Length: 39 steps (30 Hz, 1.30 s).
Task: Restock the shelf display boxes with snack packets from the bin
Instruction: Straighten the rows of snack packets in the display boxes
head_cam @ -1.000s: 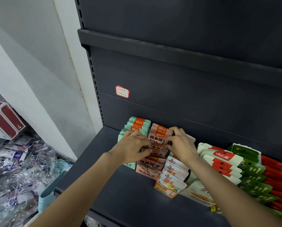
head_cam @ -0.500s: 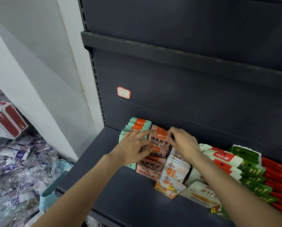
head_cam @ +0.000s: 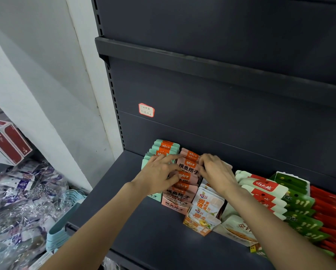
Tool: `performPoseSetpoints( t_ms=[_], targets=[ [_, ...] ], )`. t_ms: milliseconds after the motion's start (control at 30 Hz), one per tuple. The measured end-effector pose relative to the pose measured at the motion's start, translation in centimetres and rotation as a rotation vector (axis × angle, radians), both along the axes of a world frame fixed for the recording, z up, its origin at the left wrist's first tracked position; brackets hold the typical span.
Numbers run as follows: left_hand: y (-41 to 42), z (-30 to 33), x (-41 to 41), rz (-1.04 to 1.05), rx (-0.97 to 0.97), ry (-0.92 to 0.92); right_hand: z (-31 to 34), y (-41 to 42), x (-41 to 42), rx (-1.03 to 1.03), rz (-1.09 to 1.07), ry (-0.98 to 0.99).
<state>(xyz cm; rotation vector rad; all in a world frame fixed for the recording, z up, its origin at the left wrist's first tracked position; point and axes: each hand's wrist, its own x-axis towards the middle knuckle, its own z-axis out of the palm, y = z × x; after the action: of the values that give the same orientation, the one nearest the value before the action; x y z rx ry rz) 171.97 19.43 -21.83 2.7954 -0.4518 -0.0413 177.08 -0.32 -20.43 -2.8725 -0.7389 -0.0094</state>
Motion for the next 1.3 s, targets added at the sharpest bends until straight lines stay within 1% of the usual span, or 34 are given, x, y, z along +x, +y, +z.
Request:
performPoseSetpoints(
  t_ms=[167,300,333,400,467,500,600,667,733,833,933,1000,1133,1233,1300],
  targets=[
    [-0.1,0.2,-0.2,-0.011,0.000,-0.018,0.1,0.0,0.0,0.039,-0.009,0.030],
    [0.3,-0.2,-0.5,-0.026,0.011,-0.058,-0.2,-0.1,-0.3,-0.028,-0.021,-0.113],
    [0.5,-0.4,-0.7,-0.020,0.020,-0.097,-0.1,0.0,-0.4,-0.027,-0.013,-0.134],
    [0.7,-0.5,-1.3,-0.021,0.067,-0.235,0.4,0.1,-0.5,-0.036,0.032,-0.131],
    [0.7,-0.6,-1.7,-0.031,0.089,-0.347,0.8,0.2,-0.8,-0.036,0.043,-0.080],
    [0.7,-0.7,-1.9,-0.045,0.074,-0.363,0.9,0.1,-0.9,-0.016,0.034,-0.047],
    [0.9,-1.2,-2.3,-0.076,-0.001,-0.325,1.0,0.3,-1.0,0.062,0.020,0.058],
    [1.1,-1.4,-2.4,-0.072,-0.011,-0.304,1.1,0.6,-0.9,0.061,0.020,0.103],
    [1.1,-1.4,-2.6,-0.065,-0.011,-0.293,1.1,1.0,-0.8,0.009,0.030,0.093],
    [1.1,-1.3,-2.9,-0.064,-0.016,-0.277,1.0,1.4,-0.8,-0.009,0.017,0.067],
    [1.1,-1.0,-3.0,-0.071,0.002,-0.255,1.1,1.6,-1.0,0.022,-0.022,0.102],
    [1.1,-0.8,-3.0,-0.068,-0.006,-0.209,1.2,1.6,-1.1,0.047,-0.034,0.123],
    [1.0,-0.7,-3.0,-0.056,-0.017,-0.178,0.7,1.3,-1.4,0.004,-0.034,0.081],
    [1.1,-0.5,-2.9,-0.057,-0.010,-0.158,0.9,1.3,-1.6,0.023,-0.065,0.074],
    [1.2,-0.4,-3.0,-0.059,-0.003,-0.173,1.3,1.1,-1.9,0.054,-0.066,0.007]
  ],
)
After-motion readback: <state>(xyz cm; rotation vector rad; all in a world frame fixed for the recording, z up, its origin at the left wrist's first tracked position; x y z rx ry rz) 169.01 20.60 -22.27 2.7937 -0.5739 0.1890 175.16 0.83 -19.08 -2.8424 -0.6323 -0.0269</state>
